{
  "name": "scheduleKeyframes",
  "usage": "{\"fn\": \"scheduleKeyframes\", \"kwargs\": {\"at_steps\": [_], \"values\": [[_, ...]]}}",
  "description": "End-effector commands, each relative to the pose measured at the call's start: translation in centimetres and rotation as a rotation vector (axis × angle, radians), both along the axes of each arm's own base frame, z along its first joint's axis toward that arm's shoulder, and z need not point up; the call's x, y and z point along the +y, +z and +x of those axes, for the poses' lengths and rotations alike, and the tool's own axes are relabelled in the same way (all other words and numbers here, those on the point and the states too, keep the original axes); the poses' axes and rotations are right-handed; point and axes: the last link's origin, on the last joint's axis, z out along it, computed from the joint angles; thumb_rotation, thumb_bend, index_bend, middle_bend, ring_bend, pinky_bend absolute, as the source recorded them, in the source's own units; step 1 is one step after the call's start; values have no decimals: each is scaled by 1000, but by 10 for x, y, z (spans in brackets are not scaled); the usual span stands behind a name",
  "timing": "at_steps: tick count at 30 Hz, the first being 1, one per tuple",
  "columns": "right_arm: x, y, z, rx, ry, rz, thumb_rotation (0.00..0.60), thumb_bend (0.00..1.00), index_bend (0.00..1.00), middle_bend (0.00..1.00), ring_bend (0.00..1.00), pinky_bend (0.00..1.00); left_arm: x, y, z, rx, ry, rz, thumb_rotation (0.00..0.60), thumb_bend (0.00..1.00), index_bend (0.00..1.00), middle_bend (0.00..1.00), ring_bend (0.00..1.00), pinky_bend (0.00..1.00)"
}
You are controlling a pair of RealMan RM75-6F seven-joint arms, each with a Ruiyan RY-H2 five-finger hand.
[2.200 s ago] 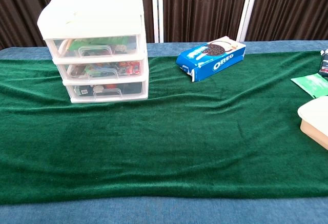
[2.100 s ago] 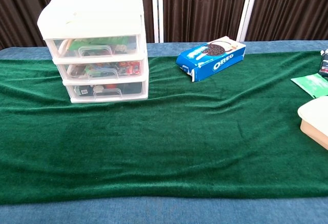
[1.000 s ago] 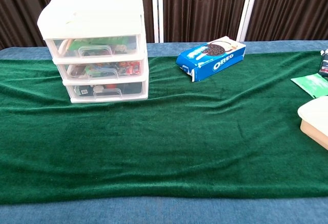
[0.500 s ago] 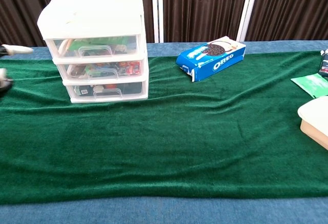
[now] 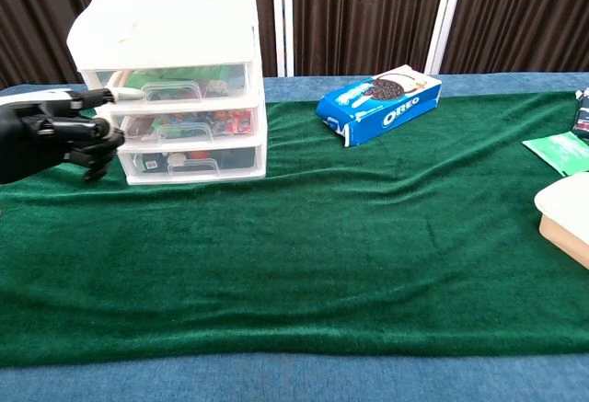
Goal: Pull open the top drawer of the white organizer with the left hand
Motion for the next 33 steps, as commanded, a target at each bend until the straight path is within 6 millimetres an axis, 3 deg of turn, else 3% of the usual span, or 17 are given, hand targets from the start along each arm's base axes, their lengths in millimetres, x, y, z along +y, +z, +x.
{"fn": "scheduleKeyframes", "kwargs": {"at_steps": [1,8,33], "values": [[0,1,-1,-5,0,0,600,37,0,0,0,0,8,-8,11,-8,6,-6,600,962,41,835,746,730],[1,2,1,-16,11,2,600,36,0,0,0,0,19,-15,16,-37,45,-43,600,962,45,835,746,730],[0,0,1,-23,16,18,600,37,0,0,0,0,29,-24,41,-46,1,-72,600,963,54,835,747,730]]}}
